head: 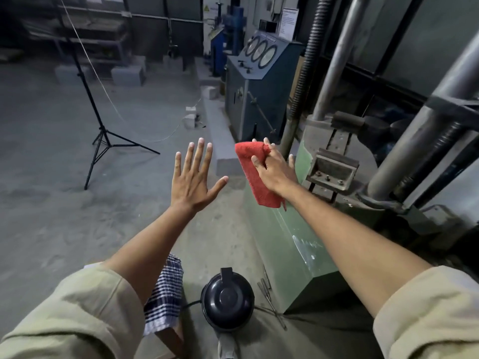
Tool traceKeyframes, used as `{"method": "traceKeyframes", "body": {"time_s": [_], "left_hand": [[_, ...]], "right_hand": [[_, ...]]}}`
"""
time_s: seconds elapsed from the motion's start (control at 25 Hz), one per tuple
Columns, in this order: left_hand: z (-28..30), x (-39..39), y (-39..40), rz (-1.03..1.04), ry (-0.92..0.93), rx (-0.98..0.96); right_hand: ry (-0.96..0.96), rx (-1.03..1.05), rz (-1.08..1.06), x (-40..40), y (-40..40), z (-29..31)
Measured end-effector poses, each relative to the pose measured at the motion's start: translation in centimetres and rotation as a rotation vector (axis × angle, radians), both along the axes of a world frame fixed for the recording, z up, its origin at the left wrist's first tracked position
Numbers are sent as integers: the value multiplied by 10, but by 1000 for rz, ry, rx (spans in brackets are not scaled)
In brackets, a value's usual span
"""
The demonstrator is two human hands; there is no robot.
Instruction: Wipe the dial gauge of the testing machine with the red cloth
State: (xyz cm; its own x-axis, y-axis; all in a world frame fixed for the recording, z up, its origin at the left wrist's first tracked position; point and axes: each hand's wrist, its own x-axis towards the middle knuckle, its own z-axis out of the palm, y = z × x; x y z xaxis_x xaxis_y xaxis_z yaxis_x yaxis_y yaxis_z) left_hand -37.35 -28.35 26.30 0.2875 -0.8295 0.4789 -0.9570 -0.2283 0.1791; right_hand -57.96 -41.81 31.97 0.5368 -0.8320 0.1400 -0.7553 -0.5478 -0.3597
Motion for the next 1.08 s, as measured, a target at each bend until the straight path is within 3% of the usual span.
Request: {"method": "traceKeyframes", "body": {"time_s": [0.24, 0.44, 0.6, 0.84, 1.08], "left_hand": [[-80, -15, -31, -66, 47, 131], [-183, -14, -42, -62, 116, 296], [-266, -13, -26, -40, 160, 415], [-384, -9, 11, 19, 212, 573], [-440, 0, 23, 42, 213, 591]], "right_hand": [[75, 167, -5, -6, -25, -91], [153, 401, -14, -21, -17, -218], [315, 537, 96, -40, 16, -318], [611, 458, 261, -48, 74, -459], [585, 335, 202, -28, 76, -517]]}}
